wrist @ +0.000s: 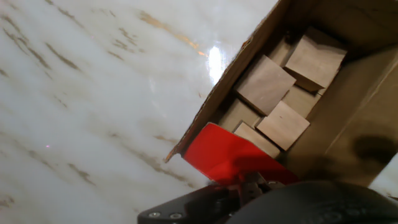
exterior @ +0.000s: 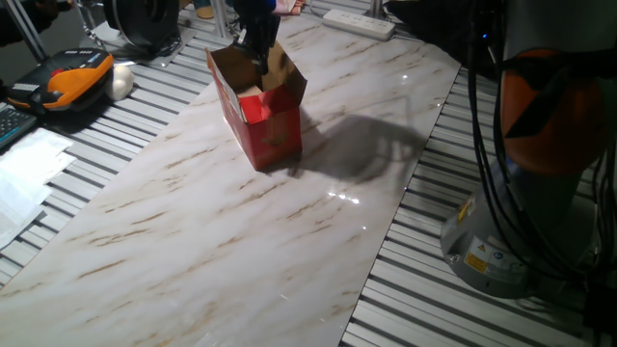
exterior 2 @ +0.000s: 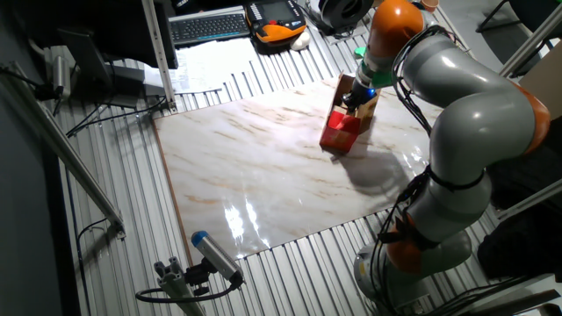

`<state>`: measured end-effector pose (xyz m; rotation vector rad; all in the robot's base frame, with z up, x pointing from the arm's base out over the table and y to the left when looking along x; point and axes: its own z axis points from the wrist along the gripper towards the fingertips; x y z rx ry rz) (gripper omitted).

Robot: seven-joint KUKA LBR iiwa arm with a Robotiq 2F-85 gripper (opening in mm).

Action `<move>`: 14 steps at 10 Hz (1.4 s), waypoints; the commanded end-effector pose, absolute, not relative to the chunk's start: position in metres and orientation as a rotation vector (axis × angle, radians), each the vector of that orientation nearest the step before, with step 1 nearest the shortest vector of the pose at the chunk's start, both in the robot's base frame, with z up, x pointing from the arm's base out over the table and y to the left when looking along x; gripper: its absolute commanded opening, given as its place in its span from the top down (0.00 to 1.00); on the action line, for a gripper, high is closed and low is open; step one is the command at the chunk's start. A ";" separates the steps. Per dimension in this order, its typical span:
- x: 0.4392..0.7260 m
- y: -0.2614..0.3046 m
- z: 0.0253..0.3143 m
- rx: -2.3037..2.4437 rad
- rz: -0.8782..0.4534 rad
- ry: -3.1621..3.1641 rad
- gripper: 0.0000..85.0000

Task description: Cover the box

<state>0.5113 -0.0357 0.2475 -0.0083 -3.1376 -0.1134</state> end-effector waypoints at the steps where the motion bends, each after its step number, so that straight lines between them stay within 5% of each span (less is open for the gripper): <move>1: 0.511 -0.036 0.248 -0.016 -0.120 -3.138 1.00; 11: 0.511 -0.036 0.248 -0.298 -0.032 -3.162 1.00; 14: 0.568 -0.081 0.265 -0.196 -0.083 -3.127 1.00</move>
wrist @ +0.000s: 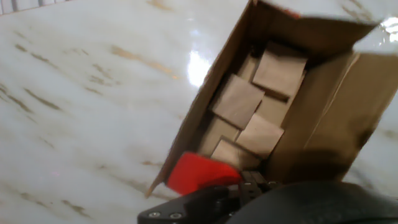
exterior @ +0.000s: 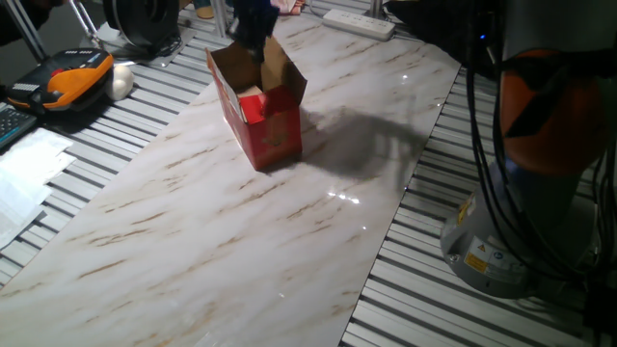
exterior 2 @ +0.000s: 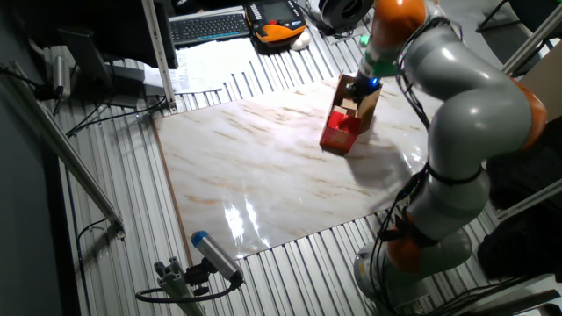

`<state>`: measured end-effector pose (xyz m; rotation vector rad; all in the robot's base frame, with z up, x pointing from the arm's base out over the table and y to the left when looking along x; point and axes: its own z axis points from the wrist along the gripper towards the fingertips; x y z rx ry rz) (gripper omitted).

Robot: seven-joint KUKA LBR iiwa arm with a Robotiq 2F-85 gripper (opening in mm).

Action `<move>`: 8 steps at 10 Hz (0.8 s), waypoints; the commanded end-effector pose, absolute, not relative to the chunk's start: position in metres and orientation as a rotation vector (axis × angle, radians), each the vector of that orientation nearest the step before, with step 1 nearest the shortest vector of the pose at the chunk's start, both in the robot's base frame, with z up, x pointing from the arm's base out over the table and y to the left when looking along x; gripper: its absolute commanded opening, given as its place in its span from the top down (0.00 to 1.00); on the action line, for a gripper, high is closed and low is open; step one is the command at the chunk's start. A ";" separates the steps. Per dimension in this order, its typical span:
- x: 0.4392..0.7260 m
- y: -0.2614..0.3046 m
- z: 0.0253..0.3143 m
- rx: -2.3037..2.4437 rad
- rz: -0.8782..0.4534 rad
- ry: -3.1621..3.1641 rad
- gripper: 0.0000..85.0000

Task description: Cover the box

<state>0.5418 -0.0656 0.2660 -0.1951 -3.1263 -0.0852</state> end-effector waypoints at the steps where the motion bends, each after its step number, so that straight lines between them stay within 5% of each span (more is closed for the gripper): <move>1: 0.584 -0.098 0.271 -0.177 -0.096 -3.115 1.00; 4: 0.623 -0.125 0.276 -0.210 -0.090 -3.103 1.00; 8: 0.637 -0.130 0.264 -0.404 -0.050 -3.230 1.00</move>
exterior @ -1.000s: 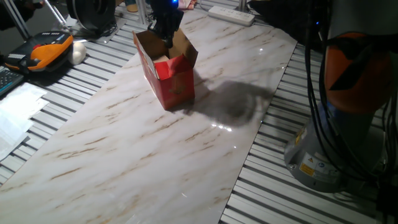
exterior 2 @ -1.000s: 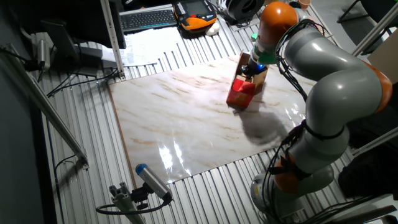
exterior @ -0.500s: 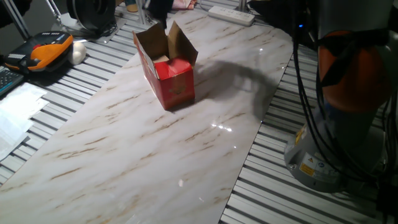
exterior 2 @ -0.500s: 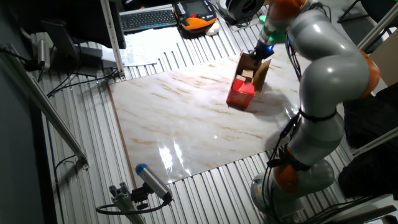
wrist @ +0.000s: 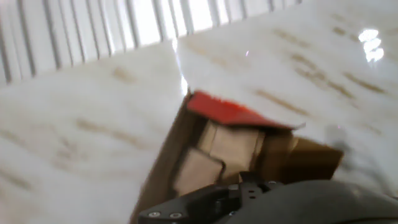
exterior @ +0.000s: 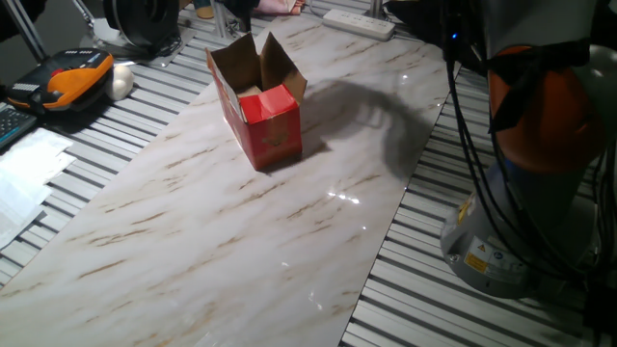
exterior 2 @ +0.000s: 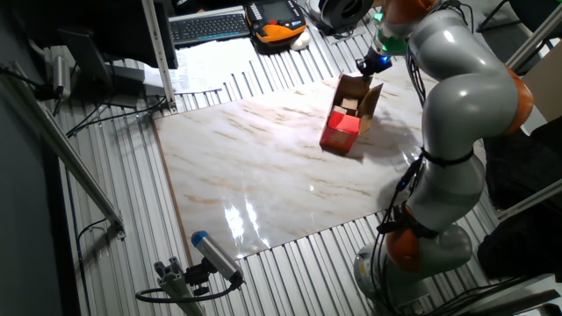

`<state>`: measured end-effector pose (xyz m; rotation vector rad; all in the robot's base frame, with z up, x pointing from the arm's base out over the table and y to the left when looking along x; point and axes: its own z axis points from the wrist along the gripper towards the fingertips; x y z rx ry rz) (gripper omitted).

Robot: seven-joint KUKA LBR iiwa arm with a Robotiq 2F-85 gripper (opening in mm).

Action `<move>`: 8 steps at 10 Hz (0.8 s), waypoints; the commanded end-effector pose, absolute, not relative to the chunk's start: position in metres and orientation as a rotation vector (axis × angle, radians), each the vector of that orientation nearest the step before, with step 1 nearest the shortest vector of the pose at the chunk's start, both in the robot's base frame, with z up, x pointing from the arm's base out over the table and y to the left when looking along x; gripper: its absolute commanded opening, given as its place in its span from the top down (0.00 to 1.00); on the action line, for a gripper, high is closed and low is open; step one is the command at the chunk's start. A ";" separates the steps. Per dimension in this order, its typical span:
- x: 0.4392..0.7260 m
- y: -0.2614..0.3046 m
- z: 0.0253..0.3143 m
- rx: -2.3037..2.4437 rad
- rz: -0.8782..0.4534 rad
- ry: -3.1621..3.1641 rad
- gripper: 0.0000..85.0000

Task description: Cover the box

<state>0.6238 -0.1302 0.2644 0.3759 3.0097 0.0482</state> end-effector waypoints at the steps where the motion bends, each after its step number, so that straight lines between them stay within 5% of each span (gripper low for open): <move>1: 0.638 -0.128 0.263 0.382 0.052 3.005 1.00; 4: 0.638 -0.125 0.262 0.402 0.081 3.031 1.00; 8: 0.638 -0.125 0.262 0.462 -0.036 2.959 1.00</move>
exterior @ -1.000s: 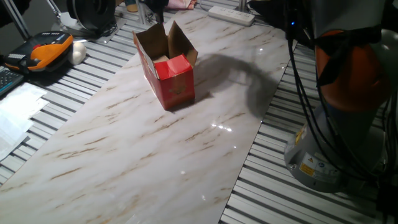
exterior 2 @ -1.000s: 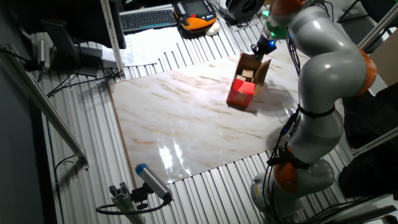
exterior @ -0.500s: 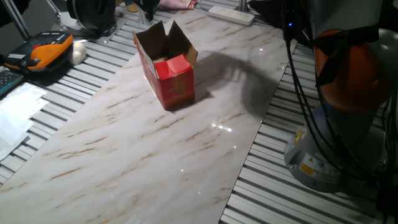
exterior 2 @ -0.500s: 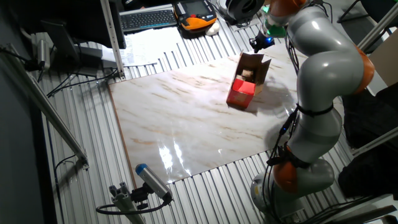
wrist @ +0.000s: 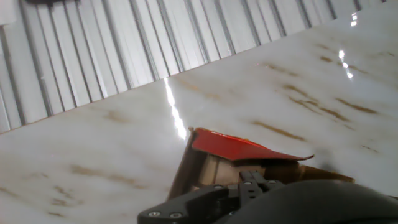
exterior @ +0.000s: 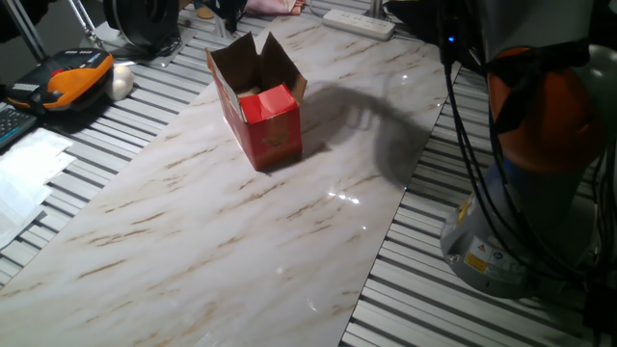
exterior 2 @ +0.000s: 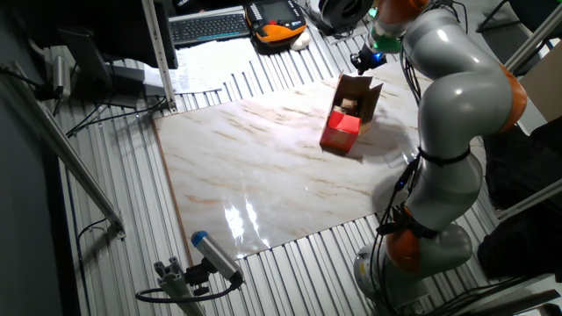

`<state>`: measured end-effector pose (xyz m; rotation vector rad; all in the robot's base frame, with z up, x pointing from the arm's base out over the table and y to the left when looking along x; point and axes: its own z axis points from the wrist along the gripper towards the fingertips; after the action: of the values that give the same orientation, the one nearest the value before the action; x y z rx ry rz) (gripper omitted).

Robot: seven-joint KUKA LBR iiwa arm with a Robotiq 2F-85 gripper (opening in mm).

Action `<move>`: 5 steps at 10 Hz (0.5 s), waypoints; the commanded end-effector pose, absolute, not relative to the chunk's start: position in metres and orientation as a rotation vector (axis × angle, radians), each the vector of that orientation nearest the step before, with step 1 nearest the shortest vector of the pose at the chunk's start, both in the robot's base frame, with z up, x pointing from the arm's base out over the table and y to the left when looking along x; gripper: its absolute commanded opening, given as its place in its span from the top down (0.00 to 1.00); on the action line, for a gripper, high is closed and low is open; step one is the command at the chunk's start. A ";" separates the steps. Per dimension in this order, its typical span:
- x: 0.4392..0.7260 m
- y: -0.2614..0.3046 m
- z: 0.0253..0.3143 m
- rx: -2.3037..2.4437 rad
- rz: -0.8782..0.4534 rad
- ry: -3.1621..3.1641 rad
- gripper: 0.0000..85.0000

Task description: Cover the box

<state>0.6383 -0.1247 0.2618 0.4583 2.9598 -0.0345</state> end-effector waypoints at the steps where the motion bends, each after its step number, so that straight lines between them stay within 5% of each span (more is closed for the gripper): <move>1: 0.638 -0.125 0.262 0.450 -0.020 2.965 1.00; 5: 0.674 -0.144 0.250 0.374 0.059 2.974 1.00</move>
<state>0.6737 -0.1437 0.2488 0.3757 2.9736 0.0546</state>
